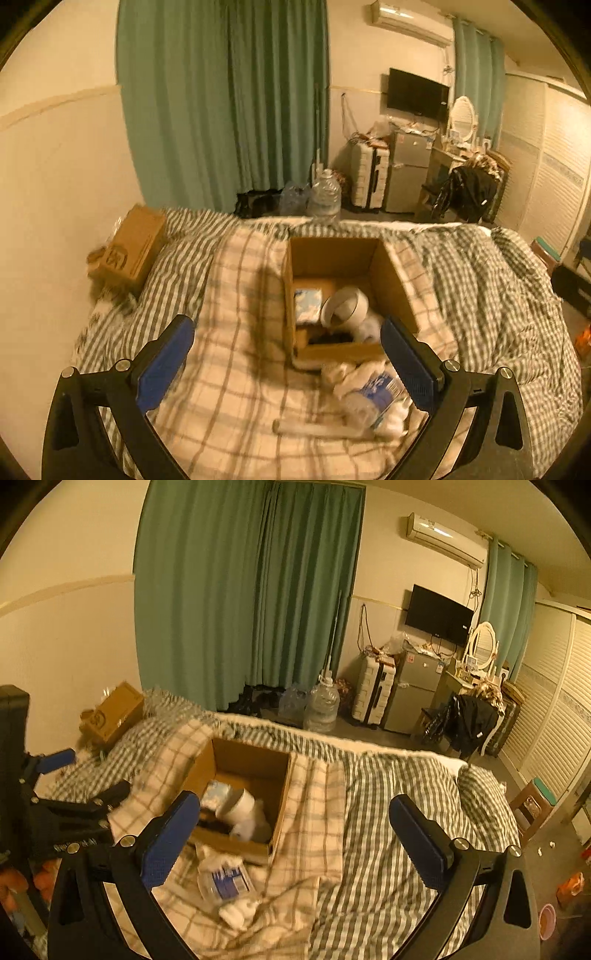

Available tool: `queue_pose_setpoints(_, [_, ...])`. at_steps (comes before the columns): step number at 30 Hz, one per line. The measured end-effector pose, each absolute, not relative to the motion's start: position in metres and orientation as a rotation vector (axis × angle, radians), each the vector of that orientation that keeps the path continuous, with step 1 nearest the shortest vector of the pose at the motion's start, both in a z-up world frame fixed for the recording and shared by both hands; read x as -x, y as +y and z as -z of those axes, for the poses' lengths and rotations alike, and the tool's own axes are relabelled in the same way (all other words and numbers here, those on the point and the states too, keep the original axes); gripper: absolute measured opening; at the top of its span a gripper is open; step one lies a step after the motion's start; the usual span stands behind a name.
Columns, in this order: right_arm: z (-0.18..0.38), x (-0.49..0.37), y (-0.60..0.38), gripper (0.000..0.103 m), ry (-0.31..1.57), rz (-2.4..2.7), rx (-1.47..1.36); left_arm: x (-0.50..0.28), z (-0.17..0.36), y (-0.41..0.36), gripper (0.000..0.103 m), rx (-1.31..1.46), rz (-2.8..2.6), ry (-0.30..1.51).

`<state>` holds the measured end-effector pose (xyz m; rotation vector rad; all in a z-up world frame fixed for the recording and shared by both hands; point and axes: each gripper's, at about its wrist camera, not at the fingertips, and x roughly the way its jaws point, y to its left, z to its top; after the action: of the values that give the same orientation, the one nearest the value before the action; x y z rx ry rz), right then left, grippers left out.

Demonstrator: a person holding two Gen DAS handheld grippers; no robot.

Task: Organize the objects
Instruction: 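Grasp the white figurine with the right tool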

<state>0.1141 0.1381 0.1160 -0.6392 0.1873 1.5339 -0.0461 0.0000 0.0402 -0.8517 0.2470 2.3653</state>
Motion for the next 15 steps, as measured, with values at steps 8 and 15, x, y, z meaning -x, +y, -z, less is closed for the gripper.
queue_pose_setpoints(8, [-0.016, -0.125, 0.155, 0.103, 0.325, -1.494, 0.739, 0.046, 0.035, -0.014, 0.103, 1.011, -2.374, 0.234])
queue_pose_setpoints(15, [0.086, -0.129, 0.184, 0.103, 0.512, -1.464, 0.923, 0.041, 0.098, -0.008, 0.103, 1.129, -2.336, 0.348])
